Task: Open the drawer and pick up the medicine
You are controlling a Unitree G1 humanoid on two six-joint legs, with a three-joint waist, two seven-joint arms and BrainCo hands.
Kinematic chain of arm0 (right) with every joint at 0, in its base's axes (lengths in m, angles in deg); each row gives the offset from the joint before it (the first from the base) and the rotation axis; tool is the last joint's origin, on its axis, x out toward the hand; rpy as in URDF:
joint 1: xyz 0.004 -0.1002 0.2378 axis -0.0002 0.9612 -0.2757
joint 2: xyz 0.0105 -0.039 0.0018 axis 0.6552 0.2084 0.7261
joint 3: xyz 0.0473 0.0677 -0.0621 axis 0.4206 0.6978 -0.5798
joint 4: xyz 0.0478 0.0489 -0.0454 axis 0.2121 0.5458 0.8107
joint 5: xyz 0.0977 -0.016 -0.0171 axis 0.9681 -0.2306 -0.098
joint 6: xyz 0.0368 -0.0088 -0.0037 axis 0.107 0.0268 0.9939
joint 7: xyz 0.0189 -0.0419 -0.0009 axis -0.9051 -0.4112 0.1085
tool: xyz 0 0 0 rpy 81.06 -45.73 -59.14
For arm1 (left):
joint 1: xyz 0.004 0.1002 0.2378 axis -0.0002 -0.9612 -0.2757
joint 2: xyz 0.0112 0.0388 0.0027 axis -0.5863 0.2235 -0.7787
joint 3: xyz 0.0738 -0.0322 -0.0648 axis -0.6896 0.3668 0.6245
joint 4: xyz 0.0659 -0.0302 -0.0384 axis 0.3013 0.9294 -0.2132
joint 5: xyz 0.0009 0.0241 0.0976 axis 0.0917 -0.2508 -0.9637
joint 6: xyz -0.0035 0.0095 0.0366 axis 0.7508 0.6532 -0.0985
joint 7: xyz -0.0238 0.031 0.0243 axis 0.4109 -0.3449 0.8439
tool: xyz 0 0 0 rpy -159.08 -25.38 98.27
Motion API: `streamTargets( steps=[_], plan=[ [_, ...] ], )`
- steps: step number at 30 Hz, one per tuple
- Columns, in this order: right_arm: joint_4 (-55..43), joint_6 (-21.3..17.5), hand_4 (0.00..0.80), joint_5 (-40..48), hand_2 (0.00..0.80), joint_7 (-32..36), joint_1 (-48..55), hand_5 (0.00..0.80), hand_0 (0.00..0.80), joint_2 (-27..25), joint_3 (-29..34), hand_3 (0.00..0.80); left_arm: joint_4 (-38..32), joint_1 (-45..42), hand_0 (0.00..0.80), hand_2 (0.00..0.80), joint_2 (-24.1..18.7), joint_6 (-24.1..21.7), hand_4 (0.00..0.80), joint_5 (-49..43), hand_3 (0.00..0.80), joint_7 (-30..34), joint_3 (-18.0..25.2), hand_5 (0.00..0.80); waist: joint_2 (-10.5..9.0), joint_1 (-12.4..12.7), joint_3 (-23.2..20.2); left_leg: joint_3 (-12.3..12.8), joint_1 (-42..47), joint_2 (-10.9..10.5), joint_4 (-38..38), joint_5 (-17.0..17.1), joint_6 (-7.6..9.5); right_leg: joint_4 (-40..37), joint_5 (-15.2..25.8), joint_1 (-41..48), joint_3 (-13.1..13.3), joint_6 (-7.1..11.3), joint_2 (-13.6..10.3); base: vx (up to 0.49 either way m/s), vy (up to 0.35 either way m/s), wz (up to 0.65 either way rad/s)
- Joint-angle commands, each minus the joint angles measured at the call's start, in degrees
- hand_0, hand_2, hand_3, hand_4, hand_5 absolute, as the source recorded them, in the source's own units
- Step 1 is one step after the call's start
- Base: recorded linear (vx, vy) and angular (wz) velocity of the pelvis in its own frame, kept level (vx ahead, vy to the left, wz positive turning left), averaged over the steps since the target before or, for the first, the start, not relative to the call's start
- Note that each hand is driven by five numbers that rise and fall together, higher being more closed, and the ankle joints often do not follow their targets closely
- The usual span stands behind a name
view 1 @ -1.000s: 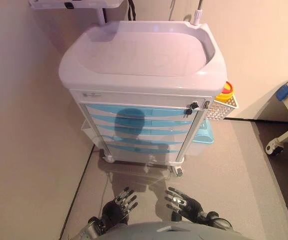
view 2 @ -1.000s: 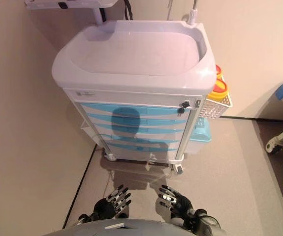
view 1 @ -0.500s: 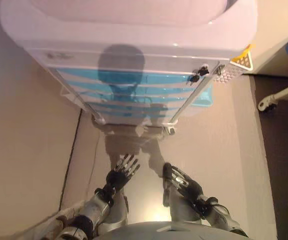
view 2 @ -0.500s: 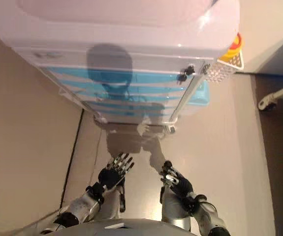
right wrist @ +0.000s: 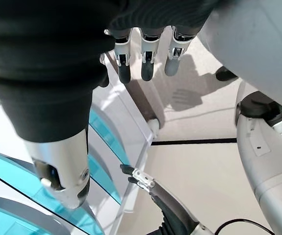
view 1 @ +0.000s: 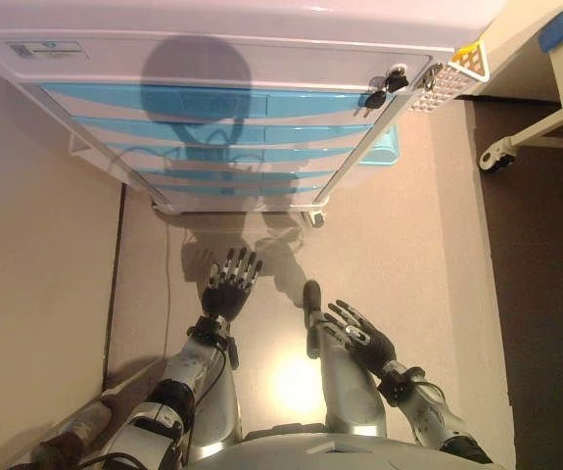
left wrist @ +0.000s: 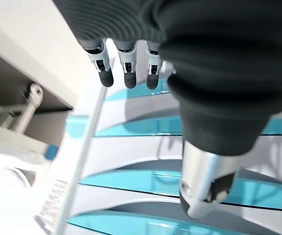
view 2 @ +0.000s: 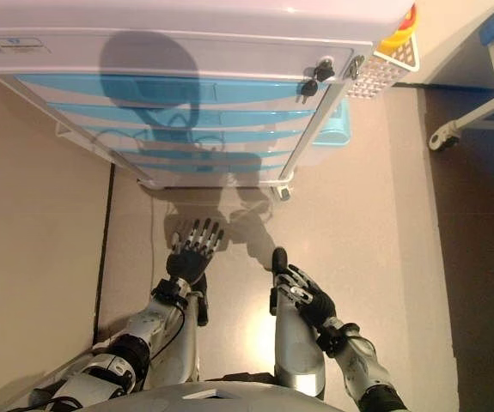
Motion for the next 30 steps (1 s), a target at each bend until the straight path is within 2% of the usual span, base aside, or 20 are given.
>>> streamTargets(
  steps=[1, 7, 16, 22, 30],
  plan=[
    [-4.06, 2.19, 0.0, 1.22, 0.0, -0.09, 4.95, 0.0, 0.0, -0.93, -3.65, 0.0, -4.8, -0.76, 0.0, 0.0, 0.86, -0.78, 0.0, 4.25, 0.0, 2.29, 2.27, 0.0, -0.19, -0.63, -1.01, -1.16, -2.68, -2.3, 1.1, 2.34, 4.06, 10.07, -3.82, -2.15, 1.74, -0.96, 1.97, 0.034, 0.006, -0.07],
    [-4.52, 3.31, 0.0, 1.79, 0.0, -0.2, 3.89, 0.0, 0.0, -1.46, -4.55, 0.0, -4.89, 4.11, 0.0, 0.0, 0.04, -2.85, 0.0, 7.93, 0.0, 2.42, 4.09, 0.0, -1.18, -1.44, -0.25, -0.87, -4.56, -2.01, 2.19, 2.24, 4.38, 10.74, -3.55, -3.97, 2.66, -0.82, 2.92, 0.005, 0.001, -0.01],
    [-4.8, 3.81, 0.0, 3.58, 0.0, -0.54, 1.48, 0.0, 0.0, -2.17, -7.02, 0.0, -3.13, 14.8, 0.0, 0.0, -5.44, -3.05, 0.0, 12.45, 0.0, 0.24, 8.63, 0.0, -2.79, -2.18, 0.48, -0.73, -6.93, -1.27, 3.48, 2.07, 4.03, 10.32, -3.23, -4.77, 3.19, -1.04, 4.11, -0.003, -0.018, 0.03],
    [-5.53, 3.88, 0.0, 4.62, 0.0, -0.5, 1.03, 0.0, 0.0, -3.12, -8.31, 0.0, -1.32, 20.4, 0.0, 0.0, -9.86, -2.66, 0.0, 13.35, 0.0, -1.08, 9.4, 0.0, -3.58, -2.73, 0.77, -0.95, -7.36, -1.32, 3.29, 1.93, 3.96, 8.65, -2.62, -4.42, 3.83, -1.11, 4.73, -0.001, -0.004, -0.01],
    [-5.52, 2.78, 0.0, 5.45, 0.0, 0.5, 0.4, 0.0, 0.0, -3.83, -9.62, 0.0, -0.07, 27.89, 0.0, 0.0, -14.31, -3.28, 0.0, 11.63, 0.0, -2.45, 8.47, 0.0, -4.16, -3.48, 1.57, 0.53, -7.21, -0.19, 1.49, 2.44, 3.44, 5.35, -1.76, -3.19, 3.37, -1.13, 4.92, -0.047, -0.02, -0.01]
  ],
)
